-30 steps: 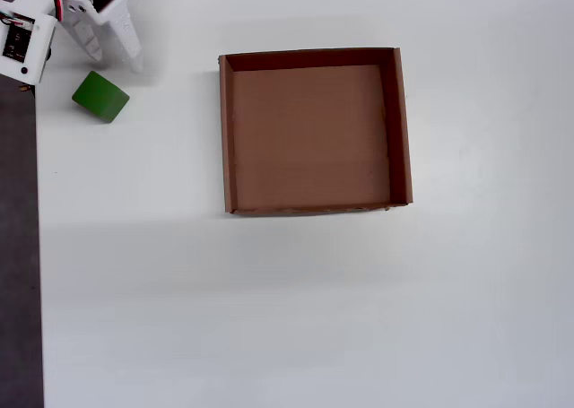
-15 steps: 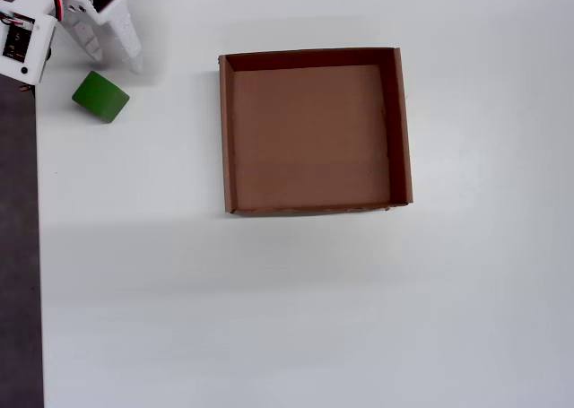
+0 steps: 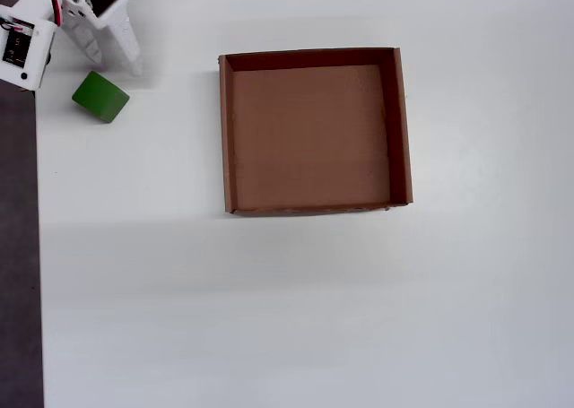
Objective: Grasp a green cube and put it in a box.
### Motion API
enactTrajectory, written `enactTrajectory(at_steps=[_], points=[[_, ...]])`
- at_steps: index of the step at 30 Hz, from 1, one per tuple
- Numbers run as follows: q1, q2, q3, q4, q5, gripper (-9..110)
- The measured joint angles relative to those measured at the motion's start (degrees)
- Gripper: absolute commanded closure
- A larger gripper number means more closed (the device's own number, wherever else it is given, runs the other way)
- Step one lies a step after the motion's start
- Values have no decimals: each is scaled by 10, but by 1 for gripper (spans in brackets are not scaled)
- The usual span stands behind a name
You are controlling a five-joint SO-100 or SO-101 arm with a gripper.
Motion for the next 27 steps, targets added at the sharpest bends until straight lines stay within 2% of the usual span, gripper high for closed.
enactTrajectory(at_steps=[5,14,27], points=[[0,-15,0,11,0,80],[7,-107,-127,98,0,80],[23,-244,-200,38,0,80]])
